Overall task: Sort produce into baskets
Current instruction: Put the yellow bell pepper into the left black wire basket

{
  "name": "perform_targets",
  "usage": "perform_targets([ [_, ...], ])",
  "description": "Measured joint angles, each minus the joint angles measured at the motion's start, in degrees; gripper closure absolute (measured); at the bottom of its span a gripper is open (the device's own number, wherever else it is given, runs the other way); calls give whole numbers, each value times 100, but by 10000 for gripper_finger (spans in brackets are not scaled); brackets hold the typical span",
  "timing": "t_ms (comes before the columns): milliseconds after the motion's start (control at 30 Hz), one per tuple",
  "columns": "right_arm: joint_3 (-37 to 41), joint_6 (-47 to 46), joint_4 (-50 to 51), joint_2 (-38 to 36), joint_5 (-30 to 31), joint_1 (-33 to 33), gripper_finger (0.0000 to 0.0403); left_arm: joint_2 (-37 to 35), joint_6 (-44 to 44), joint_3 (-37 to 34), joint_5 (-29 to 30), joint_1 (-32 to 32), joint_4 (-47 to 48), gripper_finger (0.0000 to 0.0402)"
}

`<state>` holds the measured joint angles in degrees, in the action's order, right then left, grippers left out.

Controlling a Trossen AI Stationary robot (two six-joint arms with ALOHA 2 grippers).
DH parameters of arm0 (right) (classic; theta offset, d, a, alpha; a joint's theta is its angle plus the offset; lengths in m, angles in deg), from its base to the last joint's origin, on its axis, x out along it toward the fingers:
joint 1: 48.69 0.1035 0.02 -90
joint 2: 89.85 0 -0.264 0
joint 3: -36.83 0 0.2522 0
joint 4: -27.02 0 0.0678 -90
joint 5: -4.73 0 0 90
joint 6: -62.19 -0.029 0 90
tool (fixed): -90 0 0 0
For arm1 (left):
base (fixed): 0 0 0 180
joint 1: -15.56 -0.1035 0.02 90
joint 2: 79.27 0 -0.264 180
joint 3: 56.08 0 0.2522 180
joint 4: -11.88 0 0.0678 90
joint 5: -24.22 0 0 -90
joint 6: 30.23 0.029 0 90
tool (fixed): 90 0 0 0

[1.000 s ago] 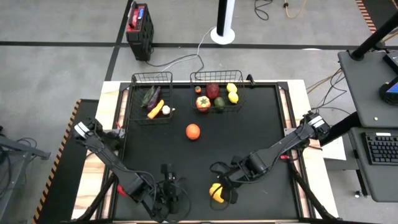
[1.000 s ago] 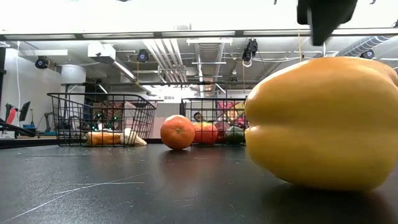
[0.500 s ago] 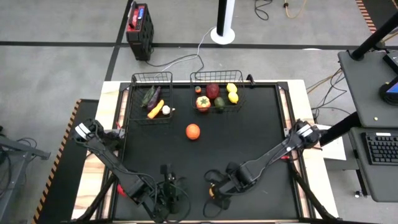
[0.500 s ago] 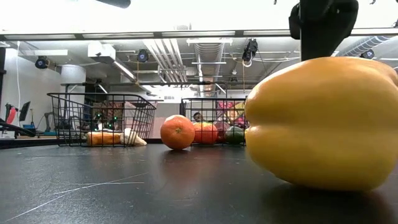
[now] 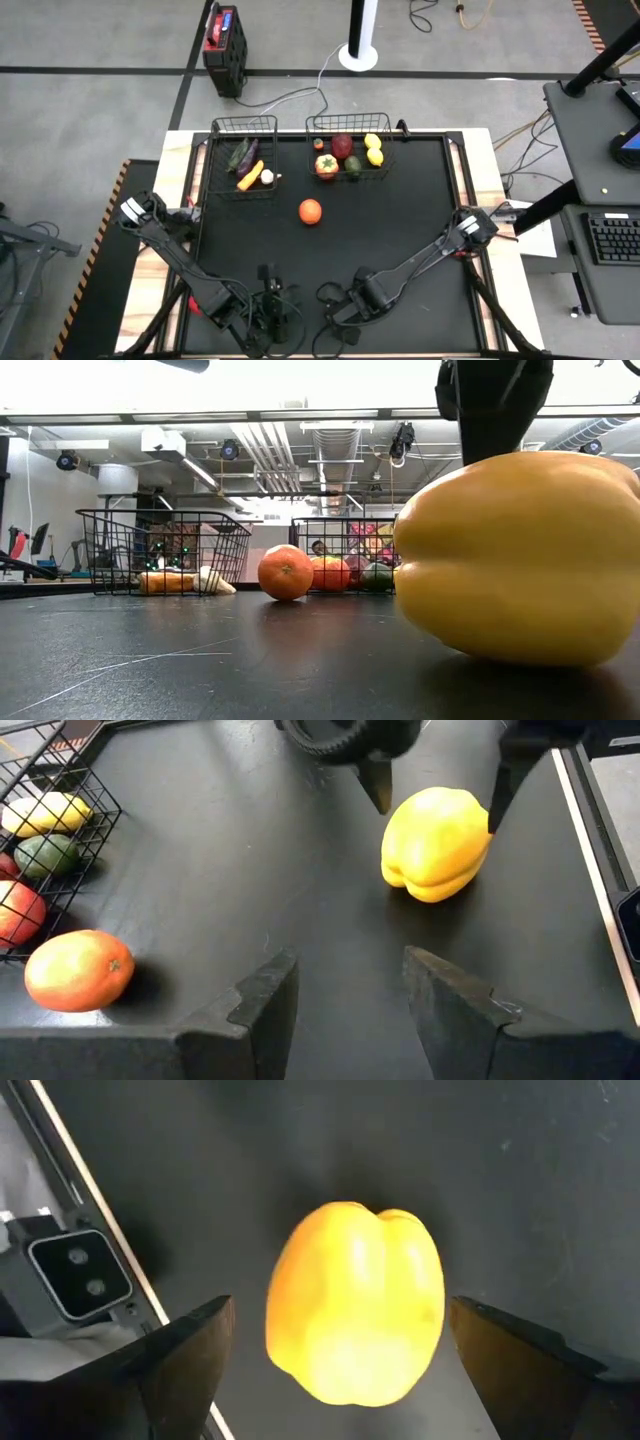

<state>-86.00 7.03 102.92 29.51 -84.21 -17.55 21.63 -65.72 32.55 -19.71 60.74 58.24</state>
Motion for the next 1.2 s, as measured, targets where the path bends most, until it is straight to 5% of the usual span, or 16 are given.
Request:
perform_targets([
  [333, -376, -37, 527, 351, 48, -2, 44, -2, 0, 0, 0, 0, 21, 237],
  [867, 221, -31, -60, 355, 70, -2, 45, -2, 44, -2, 0, 0, 162, 237],
  [1200, 257, 91, -163, 321, 240, 11, 94, -17, -38, -2, 165, 57, 216, 237],
])
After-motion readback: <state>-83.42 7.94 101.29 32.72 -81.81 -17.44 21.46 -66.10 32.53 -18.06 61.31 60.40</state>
